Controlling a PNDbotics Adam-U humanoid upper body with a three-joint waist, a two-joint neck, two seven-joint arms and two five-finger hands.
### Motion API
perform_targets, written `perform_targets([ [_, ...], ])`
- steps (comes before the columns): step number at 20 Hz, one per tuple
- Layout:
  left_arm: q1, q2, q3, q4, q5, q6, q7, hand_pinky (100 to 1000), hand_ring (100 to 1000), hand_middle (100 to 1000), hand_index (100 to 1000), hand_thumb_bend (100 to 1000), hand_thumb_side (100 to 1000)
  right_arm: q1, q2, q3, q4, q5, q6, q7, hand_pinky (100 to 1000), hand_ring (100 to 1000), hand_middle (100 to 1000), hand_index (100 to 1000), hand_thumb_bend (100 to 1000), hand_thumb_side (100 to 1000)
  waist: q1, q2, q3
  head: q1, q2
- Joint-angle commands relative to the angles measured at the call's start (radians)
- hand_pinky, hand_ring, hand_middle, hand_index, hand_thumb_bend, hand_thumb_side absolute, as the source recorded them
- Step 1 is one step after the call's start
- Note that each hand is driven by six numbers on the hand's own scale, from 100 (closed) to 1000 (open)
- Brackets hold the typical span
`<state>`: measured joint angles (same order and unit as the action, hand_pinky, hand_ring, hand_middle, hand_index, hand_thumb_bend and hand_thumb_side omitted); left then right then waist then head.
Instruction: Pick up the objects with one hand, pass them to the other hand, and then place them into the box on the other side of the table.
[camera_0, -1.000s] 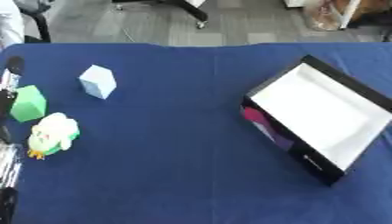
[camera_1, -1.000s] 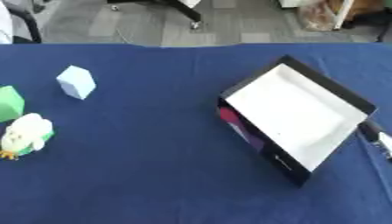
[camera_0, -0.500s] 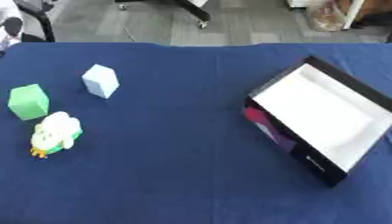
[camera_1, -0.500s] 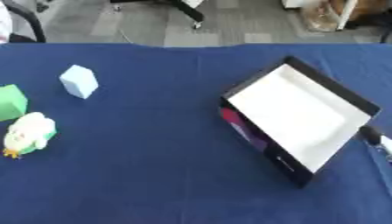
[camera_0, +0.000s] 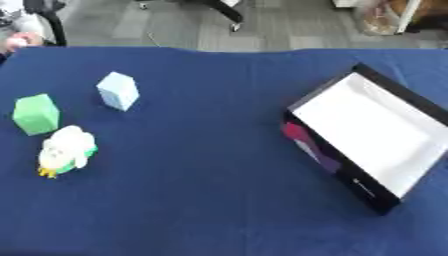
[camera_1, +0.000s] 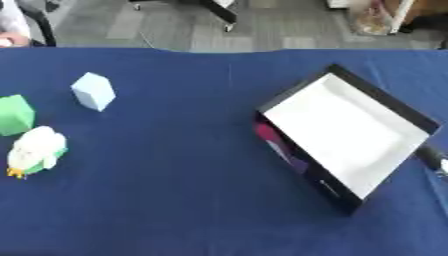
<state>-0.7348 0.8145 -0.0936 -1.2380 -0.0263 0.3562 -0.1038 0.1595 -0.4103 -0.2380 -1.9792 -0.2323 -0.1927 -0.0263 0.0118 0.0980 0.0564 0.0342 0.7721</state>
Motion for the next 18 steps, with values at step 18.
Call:
perform_targets([
  [18, -0.164, 0.077, 0.039, 0.294, -0.487, 0.022, -0.624, 915, 916, 783, 854, 812, 100, 0.004, -0.014, 0.01, -0.021, 0.038, 0.012, 0.016, 985, 991, 995, 1000, 689, 183, 0.021, 0.019, 0.001, -0.013, -0.002],
])
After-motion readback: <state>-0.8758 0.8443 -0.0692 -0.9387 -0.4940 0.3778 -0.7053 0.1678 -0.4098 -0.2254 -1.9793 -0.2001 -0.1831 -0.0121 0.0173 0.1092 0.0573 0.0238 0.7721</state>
